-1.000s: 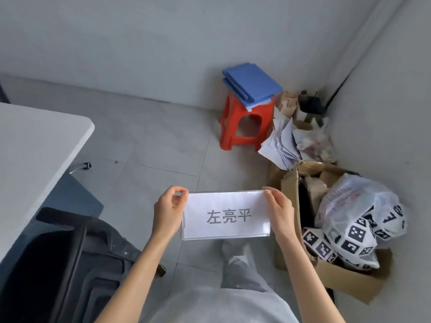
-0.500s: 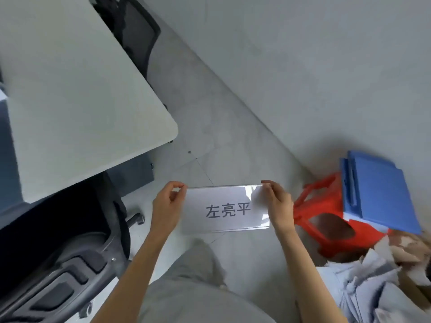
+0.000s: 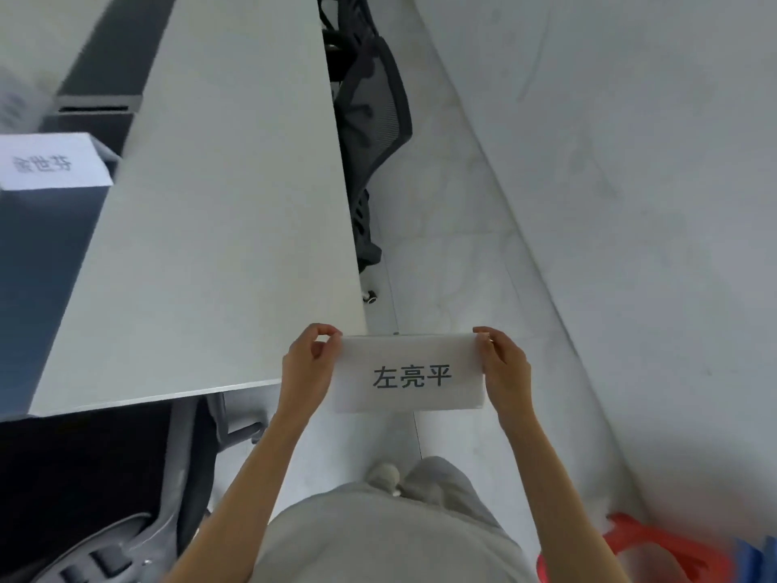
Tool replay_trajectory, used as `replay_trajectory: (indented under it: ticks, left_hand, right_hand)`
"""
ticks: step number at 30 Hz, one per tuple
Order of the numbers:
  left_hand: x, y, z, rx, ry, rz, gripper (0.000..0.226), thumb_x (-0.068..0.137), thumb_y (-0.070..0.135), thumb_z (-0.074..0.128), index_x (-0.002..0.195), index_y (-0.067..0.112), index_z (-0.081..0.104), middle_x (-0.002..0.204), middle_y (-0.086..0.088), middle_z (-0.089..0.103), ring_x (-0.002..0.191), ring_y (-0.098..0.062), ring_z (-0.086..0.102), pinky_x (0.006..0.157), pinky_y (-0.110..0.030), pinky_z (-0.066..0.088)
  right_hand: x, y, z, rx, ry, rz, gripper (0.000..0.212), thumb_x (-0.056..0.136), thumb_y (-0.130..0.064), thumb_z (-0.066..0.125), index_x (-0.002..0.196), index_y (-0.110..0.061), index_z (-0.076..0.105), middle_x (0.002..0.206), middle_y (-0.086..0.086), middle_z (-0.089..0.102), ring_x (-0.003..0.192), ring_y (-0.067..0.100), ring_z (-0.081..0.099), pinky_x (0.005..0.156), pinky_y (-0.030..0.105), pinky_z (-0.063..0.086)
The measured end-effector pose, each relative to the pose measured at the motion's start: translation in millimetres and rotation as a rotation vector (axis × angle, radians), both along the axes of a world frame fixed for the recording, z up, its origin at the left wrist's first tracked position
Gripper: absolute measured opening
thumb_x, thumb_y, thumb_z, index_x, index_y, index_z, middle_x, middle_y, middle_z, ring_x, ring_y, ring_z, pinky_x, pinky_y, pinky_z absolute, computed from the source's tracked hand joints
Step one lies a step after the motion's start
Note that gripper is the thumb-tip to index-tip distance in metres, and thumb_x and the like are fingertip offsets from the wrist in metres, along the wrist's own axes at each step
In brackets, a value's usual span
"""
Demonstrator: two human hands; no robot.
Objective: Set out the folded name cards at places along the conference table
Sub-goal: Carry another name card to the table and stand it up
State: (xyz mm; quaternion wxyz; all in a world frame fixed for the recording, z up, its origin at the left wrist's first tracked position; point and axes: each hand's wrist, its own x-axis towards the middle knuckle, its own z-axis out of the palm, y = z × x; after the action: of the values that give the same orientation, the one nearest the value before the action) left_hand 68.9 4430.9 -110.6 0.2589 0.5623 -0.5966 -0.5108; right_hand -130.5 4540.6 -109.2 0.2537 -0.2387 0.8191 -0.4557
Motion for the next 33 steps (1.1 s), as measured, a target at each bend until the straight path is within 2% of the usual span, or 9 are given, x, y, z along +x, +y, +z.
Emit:
replay_trajectory:
  ticks: [4,7,9,11,16,19,24,30,33]
  left_hand:
    - [-14,-40,-3,0.022,-0.014,0.166,0.021,0.088,0.018,0.049,0.076,0.033,0.056,0.070,-0.015,0.065,0.066,-0.025,0.052,0.073,-0.046,0.050]
    - [-24,-66,-7,0.023,-0.013,0.331,0.023,0.087,0.014,0.049,0.077,0.034,0.056,0.066,-0.003,0.063,0.067,-0.025,0.054,0.069,-0.036,0.045]
    - [-31,-81,-8,0.013,-0.002,0.441,0.017,0.086,0.018,0.051,0.080,0.032,0.057,0.067,-0.005,0.064,0.068,-0.027,0.054,0.066,-0.033,0.042]
    - [-40,-95,-8,-0.006,-0.006,0.542,0.009,0.083,0.021,0.052,0.086,0.026,0.058,0.072,-0.015,0.066,0.068,-0.028,0.052,0.063,-0.031,0.040]
    - [-68,-114,-8,-0.027,-0.052,0.855,0.018,0.084,0.004,0.053,0.094,0.019,0.054,0.079,-0.028,0.065,0.065,-0.027,0.050,0.059,-0.029,0.039]
    - [-75,-121,-11,-0.001,-0.067,0.992,0.020,0.082,0.003,0.055,0.095,0.018,0.053,0.077,-0.022,0.065,0.069,-0.029,0.054,0.062,-0.031,0.041]
    - [-65,-136,-21,0.035,-0.075,1.180,0.022,0.082,0.003,0.056,0.099,0.017,0.053,0.083,-0.012,0.065,0.077,-0.030,0.059,0.061,-0.025,0.043]
    - [-37,-151,-34,0.072,-0.122,1.221,0.025,0.085,0.002,0.051,0.109,0.009,0.050,0.085,-0.010,0.064,0.083,-0.031,0.059,0.072,-0.035,0.045]
    - [-26,-154,-38,0.075,-0.127,1.190,0.023,0.088,0.002,0.047,0.110,0.008,0.049,0.080,-0.008,0.063,0.080,-0.031,0.057,0.069,-0.035,0.041]
  right_hand:
    - [-35,-76,-5,0.023,0.000,0.196,0.027,0.095,-0.016,0.038,0.109,-0.010,0.061,0.095,0.004,0.059,0.076,0.014,0.050,0.062,0.018,0.040]
    - [-57,-139,-10,0.029,0.020,0.403,0.026,0.094,-0.016,0.038,0.105,-0.012,0.062,0.091,0.003,0.060,0.073,0.011,0.051,0.059,0.011,0.041]
    - [-68,-182,-10,0.013,0.034,0.547,0.024,0.094,-0.016,0.040,0.103,-0.012,0.062,0.088,0.000,0.060,0.072,0.006,0.052,0.057,0.005,0.040]
    - [-78,-227,-9,-0.006,0.051,0.702,0.024,0.094,-0.018,0.041,0.105,-0.011,0.061,0.090,-0.001,0.060,0.077,0.011,0.054,0.060,0.002,0.039]
    - [-80,-330,-11,0.018,0.059,1.088,0.026,0.095,-0.021,0.041,0.111,-0.010,0.058,0.097,-0.001,0.059,0.092,0.015,0.053,0.067,0.017,0.034]
    - [-65,-377,-15,0.087,0.090,1.309,0.029,0.094,-0.022,0.042,0.118,-0.011,0.054,0.098,0.001,0.058,0.096,0.018,0.054,0.075,0.022,0.034]
    - [-28,-426,-30,0.102,0.176,1.563,0.033,0.089,-0.010,0.048,0.122,-0.009,0.049,0.099,0.024,0.061,0.098,0.035,0.058,0.078,0.028,0.038]
    - [19,-463,-41,0.111,0.215,1.709,0.039,0.086,-0.007,0.051,0.124,-0.011,0.047,0.096,0.024,0.061,0.100,0.036,0.058,0.081,0.032,0.043]
    - [34,-477,-42,0.100,0.211,1.750,0.040,0.087,-0.009,0.051,0.127,-0.013,0.046,0.107,0.021,0.061,0.108,0.035,0.056,0.087,0.032,0.043]
